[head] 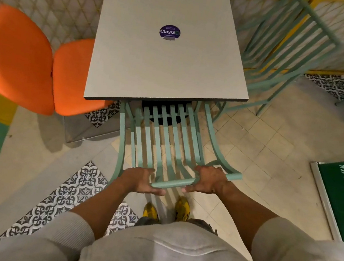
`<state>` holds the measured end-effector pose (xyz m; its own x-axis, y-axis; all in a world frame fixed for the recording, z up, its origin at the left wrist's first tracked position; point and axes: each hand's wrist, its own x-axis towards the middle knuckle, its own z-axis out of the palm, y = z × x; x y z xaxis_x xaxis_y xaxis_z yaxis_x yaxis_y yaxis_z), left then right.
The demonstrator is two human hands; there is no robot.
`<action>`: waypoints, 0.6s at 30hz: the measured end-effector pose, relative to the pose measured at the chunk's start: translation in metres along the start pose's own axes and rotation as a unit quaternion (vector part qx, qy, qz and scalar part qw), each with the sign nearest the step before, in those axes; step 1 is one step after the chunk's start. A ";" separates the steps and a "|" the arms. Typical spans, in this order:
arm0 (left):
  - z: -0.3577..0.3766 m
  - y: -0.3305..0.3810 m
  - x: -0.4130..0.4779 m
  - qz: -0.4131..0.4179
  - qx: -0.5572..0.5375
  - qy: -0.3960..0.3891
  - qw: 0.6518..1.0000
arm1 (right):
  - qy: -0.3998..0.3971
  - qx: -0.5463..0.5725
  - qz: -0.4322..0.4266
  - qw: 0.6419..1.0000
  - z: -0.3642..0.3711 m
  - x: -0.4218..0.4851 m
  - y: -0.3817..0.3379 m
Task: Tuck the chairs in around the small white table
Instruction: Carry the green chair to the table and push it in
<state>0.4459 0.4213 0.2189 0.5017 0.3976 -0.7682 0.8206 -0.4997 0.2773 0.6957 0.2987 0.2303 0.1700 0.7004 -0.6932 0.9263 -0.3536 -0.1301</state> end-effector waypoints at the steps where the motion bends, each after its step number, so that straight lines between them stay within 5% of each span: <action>1: -0.004 0.003 0.000 0.005 0.011 0.006 1.000 | 0.007 0.006 0.005 1.000 0.000 -0.004 0.000; 10: -0.053 0.041 0.009 0.088 0.197 0.089 0.972 | 0.180 0.099 0.137 0.969 0.027 -0.060 0.044; 18: -0.058 0.163 0.023 0.170 0.270 0.112 0.941 | 0.173 0.141 0.229 0.948 0.047 -0.115 0.122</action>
<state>0.6070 0.3936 0.2800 0.8045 0.2670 -0.5305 0.3750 -0.9210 0.1052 0.7735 0.1463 0.2610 0.6771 0.5779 -0.4555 0.6112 -0.7864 -0.0892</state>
